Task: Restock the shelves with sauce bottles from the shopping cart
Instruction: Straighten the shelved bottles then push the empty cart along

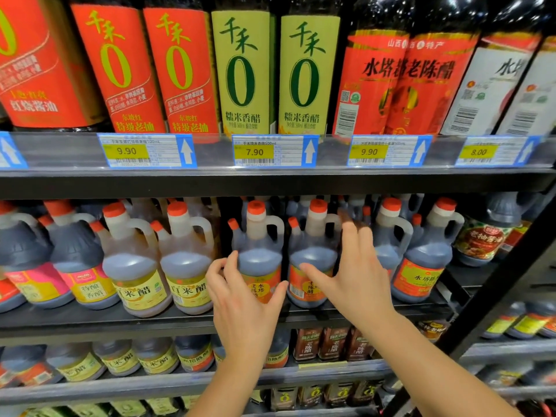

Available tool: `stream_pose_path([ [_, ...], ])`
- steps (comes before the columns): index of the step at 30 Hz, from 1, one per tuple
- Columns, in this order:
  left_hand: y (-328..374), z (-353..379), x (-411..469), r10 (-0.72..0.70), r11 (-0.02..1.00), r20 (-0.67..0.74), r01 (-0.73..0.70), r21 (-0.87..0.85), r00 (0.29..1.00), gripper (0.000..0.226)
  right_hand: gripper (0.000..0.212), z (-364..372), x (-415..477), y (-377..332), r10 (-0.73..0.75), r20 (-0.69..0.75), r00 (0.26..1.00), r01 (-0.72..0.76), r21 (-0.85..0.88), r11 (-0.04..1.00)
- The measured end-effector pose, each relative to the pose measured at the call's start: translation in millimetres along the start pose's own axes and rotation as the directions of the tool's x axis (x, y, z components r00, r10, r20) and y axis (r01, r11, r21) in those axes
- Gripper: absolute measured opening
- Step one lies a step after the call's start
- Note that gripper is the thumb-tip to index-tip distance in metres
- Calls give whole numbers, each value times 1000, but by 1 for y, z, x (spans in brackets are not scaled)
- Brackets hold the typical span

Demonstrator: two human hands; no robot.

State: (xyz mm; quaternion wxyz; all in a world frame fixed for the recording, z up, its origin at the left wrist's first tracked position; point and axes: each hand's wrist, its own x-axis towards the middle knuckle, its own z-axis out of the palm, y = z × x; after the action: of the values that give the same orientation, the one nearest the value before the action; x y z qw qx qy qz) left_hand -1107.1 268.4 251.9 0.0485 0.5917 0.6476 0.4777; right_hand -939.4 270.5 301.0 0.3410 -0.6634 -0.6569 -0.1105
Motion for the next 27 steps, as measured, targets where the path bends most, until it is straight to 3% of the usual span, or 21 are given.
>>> stream_pose_path([
  [5, 24, 2, -17, 203, 970, -66, -210, -121, 977, 71, 63, -32, -5, 22, -9, -202, 979, 51, 207, 977],
  [13, 95, 38, -41, 393, 887, 135, -336, -318, 909, 47, 52, -68, -2, 88, 106, -332, 937, -34, 217, 976],
  [16, 117, 60, -41, 388, 899, 237, -309, -310, 891, 55, 61, -74, 1, 109, 139, -301, 944, -80, 201, 976],
  [20, 140, 84, -35, 317, 937, 335, -237, -258, 888, 60, 77, -70, 6, 129, 236, -119, 964, -210, 197, 958],
  [23, 147, 97, -29, 256, 961, 378, -195, -194, 890, 47, 78, -63, 11, 140, 262, -60, 963, -250, 156, 956],
  [27, 147, 107, -26, 212, 975, 402, -165, -149, 891, 51, 73, -53, 17, 151, 292, -19, 956, -285, 165, 944],
])
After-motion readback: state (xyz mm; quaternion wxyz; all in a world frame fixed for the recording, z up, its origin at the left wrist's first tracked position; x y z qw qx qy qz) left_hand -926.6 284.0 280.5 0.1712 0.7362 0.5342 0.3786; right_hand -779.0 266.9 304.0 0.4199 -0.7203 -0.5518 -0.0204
